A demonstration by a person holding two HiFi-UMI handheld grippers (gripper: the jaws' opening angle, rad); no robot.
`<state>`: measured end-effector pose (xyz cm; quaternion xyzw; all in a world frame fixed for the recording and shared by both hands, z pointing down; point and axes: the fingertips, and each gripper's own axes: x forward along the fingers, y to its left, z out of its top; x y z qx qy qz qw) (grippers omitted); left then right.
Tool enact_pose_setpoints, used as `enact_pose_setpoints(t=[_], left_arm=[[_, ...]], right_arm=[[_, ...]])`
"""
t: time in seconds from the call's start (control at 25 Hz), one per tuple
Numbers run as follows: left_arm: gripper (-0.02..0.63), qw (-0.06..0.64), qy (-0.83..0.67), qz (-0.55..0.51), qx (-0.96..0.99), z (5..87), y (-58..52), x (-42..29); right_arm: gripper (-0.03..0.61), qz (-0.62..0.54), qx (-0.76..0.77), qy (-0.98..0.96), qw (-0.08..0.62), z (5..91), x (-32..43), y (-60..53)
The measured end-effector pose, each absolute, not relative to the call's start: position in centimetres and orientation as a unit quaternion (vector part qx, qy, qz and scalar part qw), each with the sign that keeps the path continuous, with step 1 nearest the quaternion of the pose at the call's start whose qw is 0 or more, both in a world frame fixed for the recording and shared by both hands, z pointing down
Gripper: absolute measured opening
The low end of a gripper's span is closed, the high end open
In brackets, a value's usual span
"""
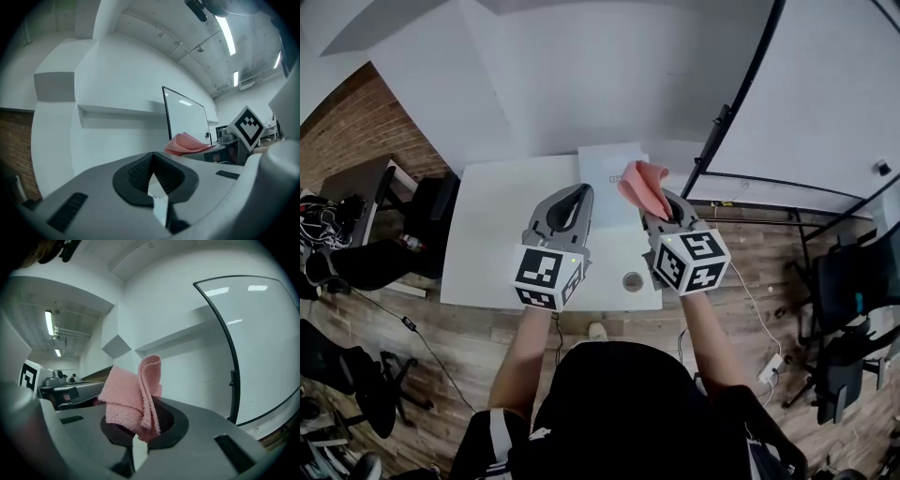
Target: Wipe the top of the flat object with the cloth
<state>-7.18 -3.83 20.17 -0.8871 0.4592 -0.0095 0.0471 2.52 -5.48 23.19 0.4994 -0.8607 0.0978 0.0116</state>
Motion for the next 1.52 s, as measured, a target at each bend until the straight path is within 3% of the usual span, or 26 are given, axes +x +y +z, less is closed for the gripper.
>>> enact_pose_setpoints(t=[0.68,1.24,1.52], left_arm=[[0.009,-0.005,0.421,-0.004,-0.907,24.4,-11.0,-10.4],[0.009,-0.051,0.41,-0.018,-0.91,29.7,-13.1,-7.5],[0.009,-0.035,0.392,0.001,-0.919,31.4,-14.5,-5.8]], right_arm=[[0.044,0.13,0.528,-0.839,0.038,26.7,-1.2,-12.7],[0.044,0.156,0.513,-0.842,0.063,31.0,0.6,-15.6],[0.044,0.169,0.496,-0.847,0.086,33.7,1.6,-18.2]])
